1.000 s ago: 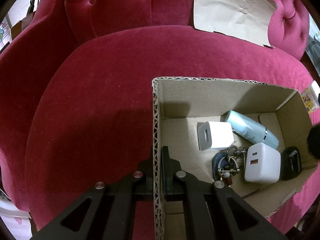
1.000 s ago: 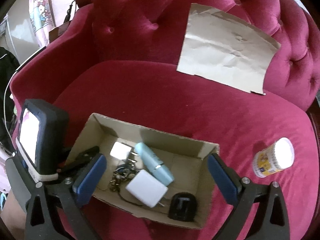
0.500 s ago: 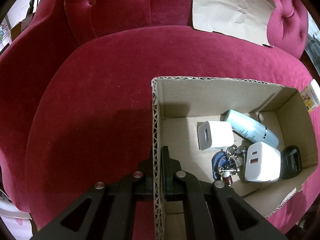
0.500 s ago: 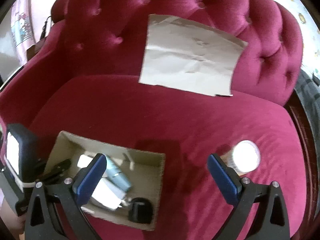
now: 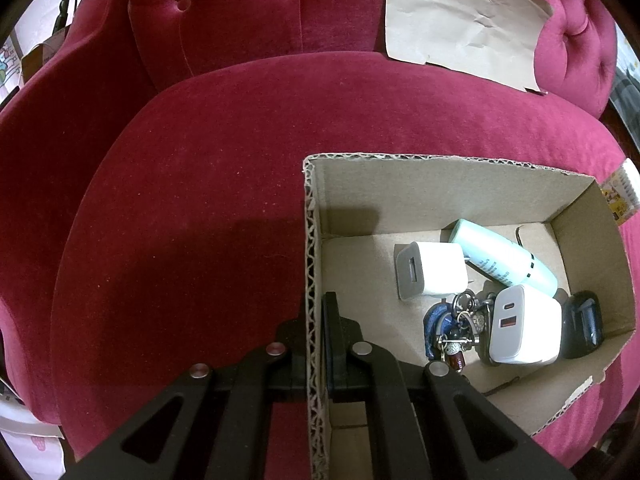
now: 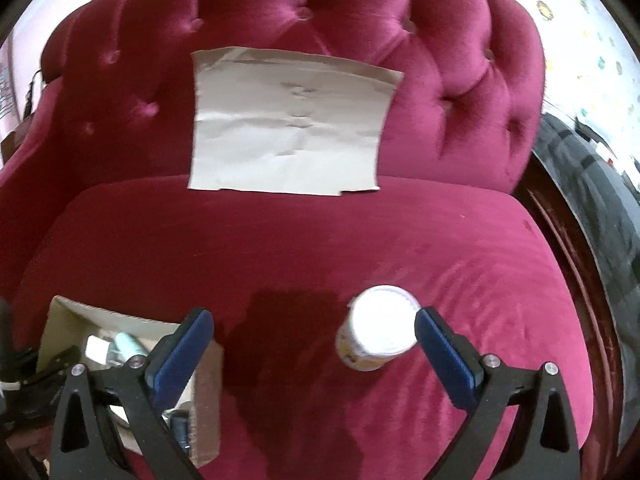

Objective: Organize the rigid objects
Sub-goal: 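Move the right tool out of the box to the cotton-swab tub, then close the right tool around the cotton-swab tub and lift it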

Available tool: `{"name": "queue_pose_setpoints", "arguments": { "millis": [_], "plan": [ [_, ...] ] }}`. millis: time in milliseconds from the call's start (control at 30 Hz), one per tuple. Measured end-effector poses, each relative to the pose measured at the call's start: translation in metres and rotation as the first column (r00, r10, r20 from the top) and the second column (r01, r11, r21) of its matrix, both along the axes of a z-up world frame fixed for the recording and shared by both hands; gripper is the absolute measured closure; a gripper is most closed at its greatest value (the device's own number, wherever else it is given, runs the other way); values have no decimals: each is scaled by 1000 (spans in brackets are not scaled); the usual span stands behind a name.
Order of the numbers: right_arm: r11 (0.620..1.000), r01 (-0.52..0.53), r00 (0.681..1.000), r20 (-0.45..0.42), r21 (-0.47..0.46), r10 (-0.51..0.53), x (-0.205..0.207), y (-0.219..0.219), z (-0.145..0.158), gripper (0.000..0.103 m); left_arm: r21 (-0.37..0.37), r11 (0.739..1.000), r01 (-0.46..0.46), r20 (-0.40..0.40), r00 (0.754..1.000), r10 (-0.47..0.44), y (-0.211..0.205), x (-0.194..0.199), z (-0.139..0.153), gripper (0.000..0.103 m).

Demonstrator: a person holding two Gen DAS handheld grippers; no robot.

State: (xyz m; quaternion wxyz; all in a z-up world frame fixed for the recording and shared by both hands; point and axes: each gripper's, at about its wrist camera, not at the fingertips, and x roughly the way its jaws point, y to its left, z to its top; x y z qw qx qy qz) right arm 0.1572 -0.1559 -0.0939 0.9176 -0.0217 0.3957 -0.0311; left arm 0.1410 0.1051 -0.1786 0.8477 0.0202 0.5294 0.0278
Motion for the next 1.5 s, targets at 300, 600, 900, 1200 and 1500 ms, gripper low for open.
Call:
{"name": "queue_pose_setpoints", "arguments": {
  "millis": [300, 600, 900, 1200, 1500],
  "plan": [
    [997, 75, 997, -29, 2, -75, 11, -32, -20, 0, -1, 1000, 1, -1, 1000, -1, 0, 0, 0, 99],
    [995, 94, 994, -49, 15, -93, 20, -48, -48, 0, -1, 1000, 2, -2, 1000, -2, 0, 0, 0, 99],
    [991, 130, 989, -79, 37, -127, 27, -62, -72, 0, 0, 1000, 2, -1, 1000, -2, 0, 0, 0, 99],
    [988, 145, 987, -76, 62, -140, 31, -66, -79, 7, 0, 1000, 2, -1, 1000, -2, -1, 0, 0, 99],
    [991, 125, 989, -89, 41, -121, 32, -58, -83, 43, -1, 1000, -1, -3, 1000, 1, -1, 0, 0, 99]
  ]
}}
